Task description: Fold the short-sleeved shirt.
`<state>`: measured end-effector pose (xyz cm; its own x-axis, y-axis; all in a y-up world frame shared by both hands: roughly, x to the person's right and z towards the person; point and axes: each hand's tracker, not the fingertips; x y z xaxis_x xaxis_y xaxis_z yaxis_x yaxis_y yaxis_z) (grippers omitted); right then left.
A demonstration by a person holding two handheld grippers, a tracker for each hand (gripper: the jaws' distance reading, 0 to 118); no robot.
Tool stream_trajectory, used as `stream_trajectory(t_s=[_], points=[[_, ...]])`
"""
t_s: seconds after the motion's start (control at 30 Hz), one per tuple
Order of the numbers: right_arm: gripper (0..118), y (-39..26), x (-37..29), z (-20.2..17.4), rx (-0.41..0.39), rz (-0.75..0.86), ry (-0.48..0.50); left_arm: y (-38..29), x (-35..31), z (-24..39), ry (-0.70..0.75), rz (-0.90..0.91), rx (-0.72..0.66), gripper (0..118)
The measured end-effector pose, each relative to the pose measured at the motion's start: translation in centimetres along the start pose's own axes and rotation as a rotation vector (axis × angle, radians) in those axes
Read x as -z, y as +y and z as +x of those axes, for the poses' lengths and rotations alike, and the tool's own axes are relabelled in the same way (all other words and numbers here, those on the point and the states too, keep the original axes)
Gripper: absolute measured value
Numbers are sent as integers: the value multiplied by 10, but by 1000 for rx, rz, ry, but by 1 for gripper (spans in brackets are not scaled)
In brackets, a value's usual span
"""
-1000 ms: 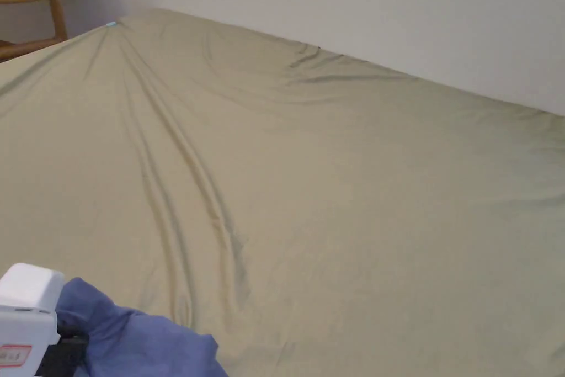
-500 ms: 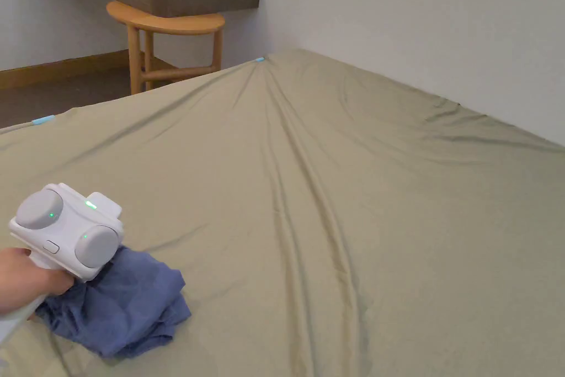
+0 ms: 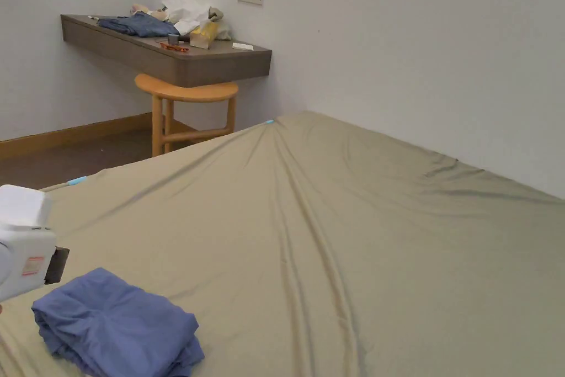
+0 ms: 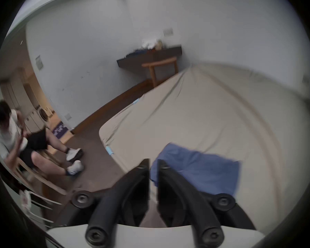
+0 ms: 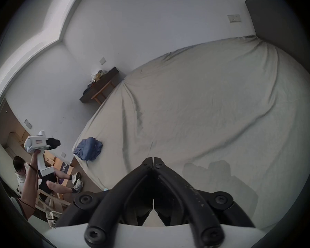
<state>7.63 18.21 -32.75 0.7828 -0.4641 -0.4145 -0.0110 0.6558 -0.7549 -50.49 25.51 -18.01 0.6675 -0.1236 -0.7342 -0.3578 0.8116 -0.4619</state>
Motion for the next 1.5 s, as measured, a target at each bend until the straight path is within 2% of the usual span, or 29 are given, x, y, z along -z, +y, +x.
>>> stream_trajectory(t_s=[0.13, 0.23, 0.3, 0.37, 0.47, 0.53, 0.6, 0.7, 0.77, 0.83, 0.97, 1.0, 1.03, 1.07, 1.1, 1.13, 1.17, 1.2, 1.23, 1.37, 1.5], points=[[1, 2, -41, 5, -39, 126, -46, -17, -72, 50, -162, 164, 9, 0], [1, 1, -78, 10, -102, 274, -186, -40, -123, 111, -332, 252, 14, 0], [1, 0, -98, 17, -120, 363, -264, -60, -144, 153, -479, 248, 27, 0], [1, -1, -115, 24, -125, 418, -323, -78, -167, 194, -563, 263, 10, 0], [1, -6, -139, 26, -197, 511, -442, -97, -194, 249, -668, 309, 94, 0], [1, -11, -150, 27, -215, 545, -507, -102, -200, 271, -769, 291, 85, 0], [1, -14, -159, 30, -207, 557, -546, -108, -211, 284, -755, 297, 73, 0], [1, -18, -169, 33, -222, 608, -602, -110, -233, 287, -718, 416, 100, 0], [1, -19, -173, 32, -244, 649, -601, -105, -242, 282, -738, 463, 151, 0], [1, -18, -175, 30, -254, 668, -581, -102, -252, 278, -674, 533, 170, 0], [1, -14, -174, 24, -262, 679, -571, -98, -255, 267, -616, 598, 135, 0], [4, -14, -173, 24, -274, 657, -554, -98, -253, 264, -618, 599, 104, 0], [17, -13, -171, 24, -275, 647, -549, -99, -250, 260, -626, 594, 67, 0], [37, -13, -169, 23, -272, 632, -545, -98, -248, 257, -631, 580, 30, 3], [71, -12, -168, 23, -272, 617, -541, -98, -244, 253, -651, 546, 5, 20], [94, -12, -166, 23, -276, 610, -536, -97, -241, 250, -667, 513, -11, 41], [114, -14, -164, 23, -280, 604, -532, -96, -238, 248, -678, 487, -27, 69], [118, -17, -164, 22, -289, 608, -524, -95, -235, 248, -681, 460, -14, 101], [118, -17, -163, 19, -292, 622, -529, -95, -234, 247, -668, 462, -3, 115], [118, -16, -164, 20, -289, 628, -542, -102, -241, 247, -625, 560, 72, 118], [118, -15, -165, 23, -271, 630, -543, -98, -248, 249, -695, 495, 146, 118]])
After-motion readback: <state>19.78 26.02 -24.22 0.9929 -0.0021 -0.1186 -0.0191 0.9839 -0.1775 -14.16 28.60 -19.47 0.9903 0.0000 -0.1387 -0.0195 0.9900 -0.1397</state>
